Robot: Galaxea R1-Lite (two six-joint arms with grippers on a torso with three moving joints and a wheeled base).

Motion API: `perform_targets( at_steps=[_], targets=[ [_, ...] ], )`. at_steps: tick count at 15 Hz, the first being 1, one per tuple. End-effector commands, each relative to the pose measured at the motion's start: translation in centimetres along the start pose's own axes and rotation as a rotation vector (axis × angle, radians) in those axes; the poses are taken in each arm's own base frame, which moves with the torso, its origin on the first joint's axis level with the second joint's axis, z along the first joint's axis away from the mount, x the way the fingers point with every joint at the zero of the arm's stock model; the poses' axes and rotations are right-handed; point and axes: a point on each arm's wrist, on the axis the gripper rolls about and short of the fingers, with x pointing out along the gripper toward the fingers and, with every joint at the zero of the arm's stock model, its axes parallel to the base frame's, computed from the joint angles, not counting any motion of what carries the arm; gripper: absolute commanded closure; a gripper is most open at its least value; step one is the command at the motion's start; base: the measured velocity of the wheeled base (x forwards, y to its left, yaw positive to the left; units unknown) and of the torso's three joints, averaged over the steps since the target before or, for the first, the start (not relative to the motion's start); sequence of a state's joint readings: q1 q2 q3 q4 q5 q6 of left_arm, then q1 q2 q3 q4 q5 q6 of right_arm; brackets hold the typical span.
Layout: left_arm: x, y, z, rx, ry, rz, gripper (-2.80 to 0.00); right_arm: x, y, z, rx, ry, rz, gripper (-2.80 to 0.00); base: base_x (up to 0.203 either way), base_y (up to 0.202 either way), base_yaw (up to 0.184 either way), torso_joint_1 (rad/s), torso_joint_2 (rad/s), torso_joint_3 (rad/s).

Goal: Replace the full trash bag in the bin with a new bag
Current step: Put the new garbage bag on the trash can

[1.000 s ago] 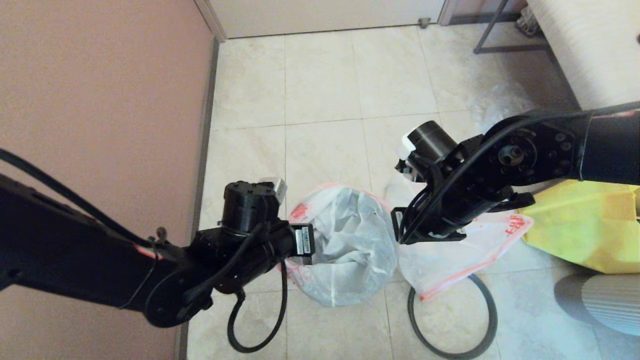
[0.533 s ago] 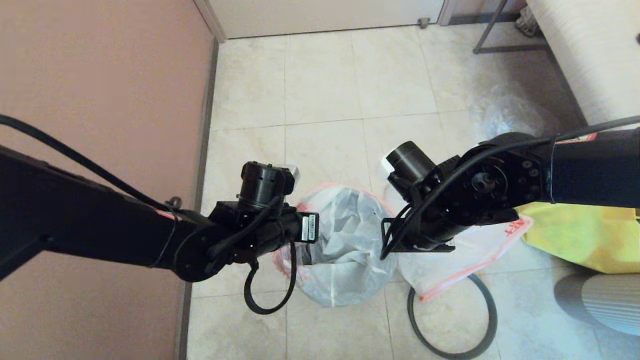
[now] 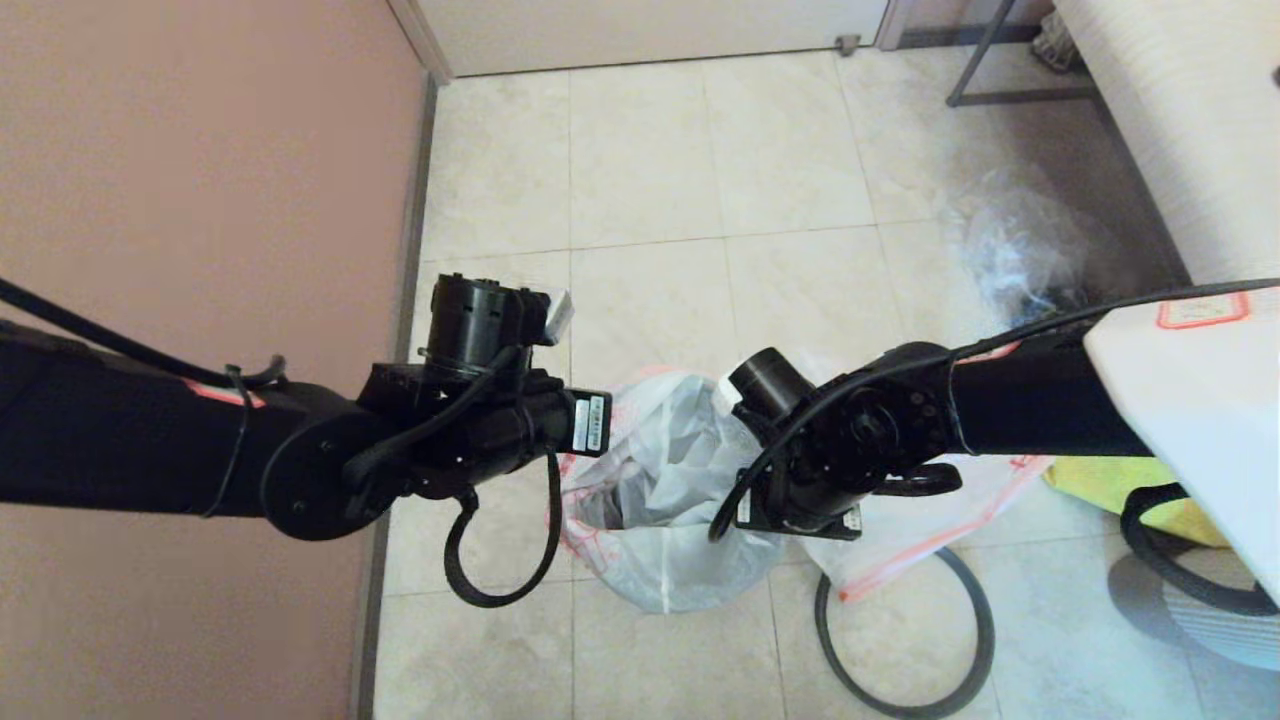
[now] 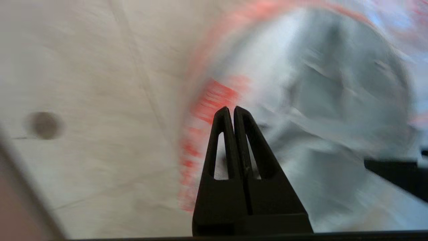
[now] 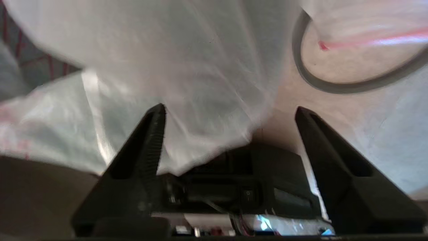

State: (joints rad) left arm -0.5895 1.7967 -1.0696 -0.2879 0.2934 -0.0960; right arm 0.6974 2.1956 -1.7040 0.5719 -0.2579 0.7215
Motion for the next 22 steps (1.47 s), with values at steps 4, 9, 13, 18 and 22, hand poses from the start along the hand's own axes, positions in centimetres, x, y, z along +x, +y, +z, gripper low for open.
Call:
perform_targets(
  at_steps=[4,9,13,18,22],
  targets=[
    [-0.4,0.6,0.8,0.009,-0.036,0.082,0.00,3.1,0.7,-0.2,0.001,0.002,-0.032,0.00,0.000,0.000,0.000,0.000,0.00,0.000],
    [0.9,0.3,-1.1,0.076,0.038,0.076,0.00,3.6,0.8,-0.4,-0.009,-0.018,-0.069,0.00,0.000,0.000,0.000,0.000,0.00,0.000],
    [2.1,-1.1,-3.6,0.131,0.123,0.019,0.00,3.7,0.7,-0.3,-0.035,-0.029,-0.085,0.00,0.000,0.000,0.000,0.000,0.00,0.000],
    [1.7,-3.0,-5.6,0.188,0.178,-0.028,0.00,4.5,0.6,-0.3,-0.036,-0.037,-0.113,0.00,0.000,0.000,0.000,0.000,0.00,0.000],
    [2.9,-2.1,-6.2,0.170,0.205,-0.008,0.00,5.8,0.5,-0.7,-0.045,-0.021,-0.139,0.00,0.000,0.000,0.000,0.000,0.00,0.000]
  ],
)
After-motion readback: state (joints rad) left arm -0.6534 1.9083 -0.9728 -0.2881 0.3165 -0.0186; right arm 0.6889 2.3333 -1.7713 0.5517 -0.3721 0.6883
